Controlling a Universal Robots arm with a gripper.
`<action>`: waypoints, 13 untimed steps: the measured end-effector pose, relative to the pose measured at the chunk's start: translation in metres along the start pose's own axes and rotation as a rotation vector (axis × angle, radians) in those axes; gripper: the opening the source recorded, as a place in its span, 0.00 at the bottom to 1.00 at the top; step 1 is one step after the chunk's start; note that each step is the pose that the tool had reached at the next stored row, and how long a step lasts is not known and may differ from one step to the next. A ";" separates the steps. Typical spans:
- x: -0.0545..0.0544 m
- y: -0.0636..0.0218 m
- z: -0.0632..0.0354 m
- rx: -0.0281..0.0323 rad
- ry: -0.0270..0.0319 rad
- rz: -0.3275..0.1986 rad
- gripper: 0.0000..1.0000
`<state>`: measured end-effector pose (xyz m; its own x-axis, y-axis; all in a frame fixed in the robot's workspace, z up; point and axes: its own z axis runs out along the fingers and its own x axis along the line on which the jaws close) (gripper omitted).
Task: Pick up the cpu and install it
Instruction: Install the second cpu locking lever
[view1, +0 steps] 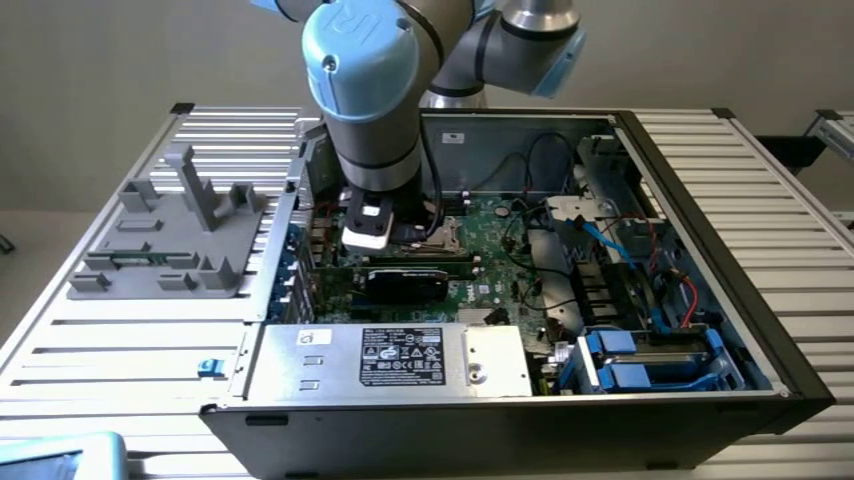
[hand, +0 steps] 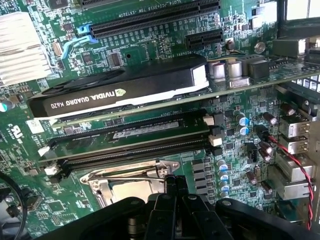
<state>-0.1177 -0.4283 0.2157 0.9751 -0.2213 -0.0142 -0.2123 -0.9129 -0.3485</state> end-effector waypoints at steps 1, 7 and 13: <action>0.000 0.0003 0.0007 0.0000 -0.0001 0.000 0.11; -0.001 0.0026 0.0062 -0.0003 -0.0014 0.001 0.11; -0.002 0.0044 0.0107 -0.0007 -0.0024 0.001 0.11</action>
<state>-0.1196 -0.4282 0.2041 0.9750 -0.2214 -0.0167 -0.2133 -0.9130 -0.3479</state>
